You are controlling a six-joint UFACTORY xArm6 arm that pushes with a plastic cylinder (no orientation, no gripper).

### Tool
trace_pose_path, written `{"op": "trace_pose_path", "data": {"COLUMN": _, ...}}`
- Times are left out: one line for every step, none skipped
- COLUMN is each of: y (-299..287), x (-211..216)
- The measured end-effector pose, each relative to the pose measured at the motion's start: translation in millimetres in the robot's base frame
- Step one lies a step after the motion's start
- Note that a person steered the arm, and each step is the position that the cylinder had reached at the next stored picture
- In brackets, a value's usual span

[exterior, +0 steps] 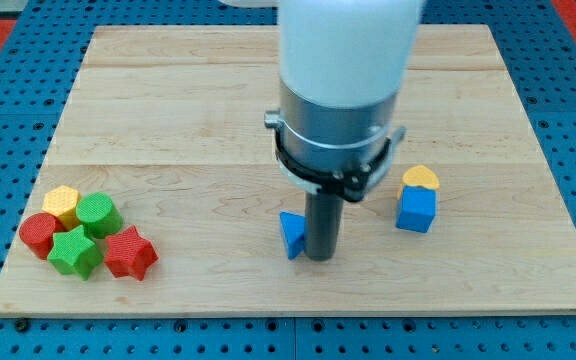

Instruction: Move the triangle near to the red star

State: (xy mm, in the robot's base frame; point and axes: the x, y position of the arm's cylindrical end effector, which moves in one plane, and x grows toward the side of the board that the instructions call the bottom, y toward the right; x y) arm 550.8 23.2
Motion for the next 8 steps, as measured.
{"op": "trace_pose_path", "data": {"y": 23.4, "x": -22.6}}
{"op": "trace_pose_path", "data": {"y": -21.4, "x": -22.9}}
{"op": "trace_pose_path", "data": {"y": -51.6, "x": -21.3}}
{"op": "trace_pose_path", "data": {"y": -60.8, "x": -18.0}}
{"op": "trace_pose_path", "data": {"y": -77.0, "x": -8.8}}
{"op": "trace_pose_path", "data": {"y": -62.2, "x": 9.0}}
{"op": "trace_pose_path", "data": {"y": -87.6, "x": 0.4}}
{"op": "trace_pose_path", "data": {"y": -120.5, "x": -5.3}}
